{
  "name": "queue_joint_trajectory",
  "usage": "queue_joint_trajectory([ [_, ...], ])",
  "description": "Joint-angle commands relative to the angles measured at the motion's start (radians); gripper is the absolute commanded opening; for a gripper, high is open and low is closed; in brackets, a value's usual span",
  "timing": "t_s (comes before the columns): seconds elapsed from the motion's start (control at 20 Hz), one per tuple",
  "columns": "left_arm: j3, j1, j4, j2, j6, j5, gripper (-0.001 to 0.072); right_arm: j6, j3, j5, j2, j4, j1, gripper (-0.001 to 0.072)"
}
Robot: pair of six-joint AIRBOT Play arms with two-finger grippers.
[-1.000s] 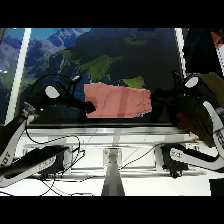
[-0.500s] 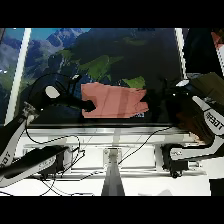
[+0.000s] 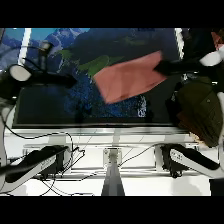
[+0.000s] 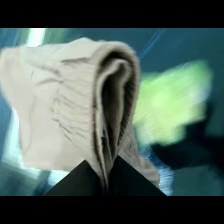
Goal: Fold the clothes and pants, and hang the long-sleeved shirts on hangers.
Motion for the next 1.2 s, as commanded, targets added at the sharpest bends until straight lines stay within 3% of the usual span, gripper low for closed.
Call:
queue_joint_trajectory([
  [0.0,0.058,0.076,0.047,0.076,0.000,-0.004,0.0688,0.266,0.110,0.031,0.214,-0.350,-0.114,0.0025],
  [0.15,0.058,0.081,0.047,0.091,0.000,-0.005,0.0688,0.445,0.125,0.218,0.348,-0.543,-0.293,0.0025],
  [0.35,0.057,0.081,0.043,0.087,0.000,-0.005,0.0688,0.571,0.125,0.457,0.455,-0.618,-0.582,0.0024],
  [0.6,0.057,0.081,0.043,0.087,0.000,-0.005,0.0688,0.551,0.125,0.581,0.525,-0.666,-0.888,0.0025],
  [0.75,0.057,0.081,0.043,0.087,0.000,-0.005,0.0688,0.556,0.125,0.584,0.528,-0.666,-0.996,0.0044],
  [0.8,0.057,0.081,0.043,0.087,0.000,-0.005,0.0688,0.555,0.125,0.576,0.525,-0.667,-1.006,0.0089],
  [0.85,0.057,0.081,0.043,0.087,0.000,-0.005,0.0688,0.555,0.125,0.562,0.525,-0.678,-1.008,0.0233],
  [0.95,0.057,0.081,0.043,0.087,0.000,-0.005,0.0688,0.555,0.124,0.507,0.525,-0.695,-1.008,0.0711],
  [1.15,0.057,0.081,0.043,0.087,0.000,-0.005,0.0688,0.554,0.121,0.433,0.515,-0.619,-1.007,0.0675],
])
